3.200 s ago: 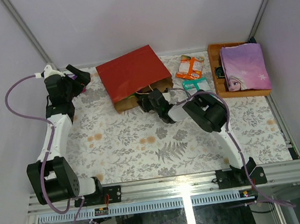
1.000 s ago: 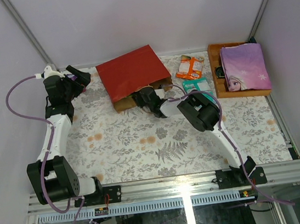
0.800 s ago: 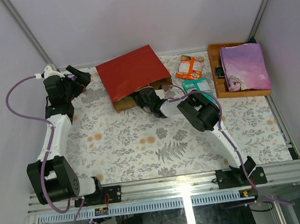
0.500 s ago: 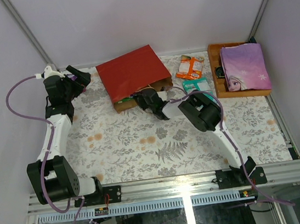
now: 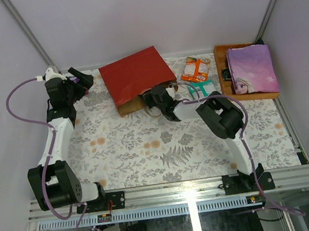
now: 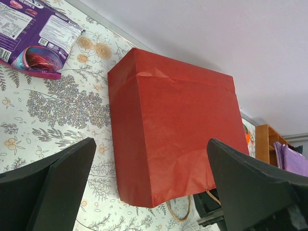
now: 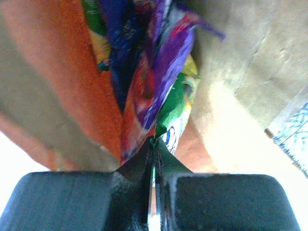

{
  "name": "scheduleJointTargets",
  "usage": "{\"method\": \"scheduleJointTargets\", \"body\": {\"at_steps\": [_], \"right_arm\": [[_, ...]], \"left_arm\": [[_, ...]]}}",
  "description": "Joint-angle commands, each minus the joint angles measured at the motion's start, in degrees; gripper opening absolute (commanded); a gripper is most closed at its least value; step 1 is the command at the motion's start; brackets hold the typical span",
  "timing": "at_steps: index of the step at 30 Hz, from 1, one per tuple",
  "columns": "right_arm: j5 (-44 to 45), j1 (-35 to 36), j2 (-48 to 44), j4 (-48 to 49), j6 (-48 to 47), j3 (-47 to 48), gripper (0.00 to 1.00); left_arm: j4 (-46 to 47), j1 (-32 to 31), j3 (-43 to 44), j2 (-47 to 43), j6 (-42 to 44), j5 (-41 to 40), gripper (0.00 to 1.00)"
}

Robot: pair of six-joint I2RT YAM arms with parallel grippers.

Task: Take the snacks out of the paper bag

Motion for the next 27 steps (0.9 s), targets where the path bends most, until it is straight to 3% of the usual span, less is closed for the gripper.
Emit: {"method": "scheduleJointTargets", "body": {"at_steps": [1, 11, 20, 27], "right_arm": [[-0.9, 0.5, -7.4, 7.2, 0.3, -1.8, 0.0], [-1.8, 6.6, -18.8, 9.0, -4.6, -16.2, 0.0], [-3.4, 15.1, -32.7, 5.9, -29.7, -27.0, 0.0], [7.3, 21.3, -42.7, -1.9, -44.4, -33.4, 0.0]], "left_arm": [[3.0, 0.5, -0.2, 0.0, 0.3, 0.3, 1.0], [2.0, 0.4, -0.2, -0.3, 1.4, -1.3, 1.0], [2.2, 0.5, -0.4, -0.2, 1.3, -0.4, 1.0], [2.4, 0.6, -0.7, -0.8, 0.5, 1.0, 1.0]]}}
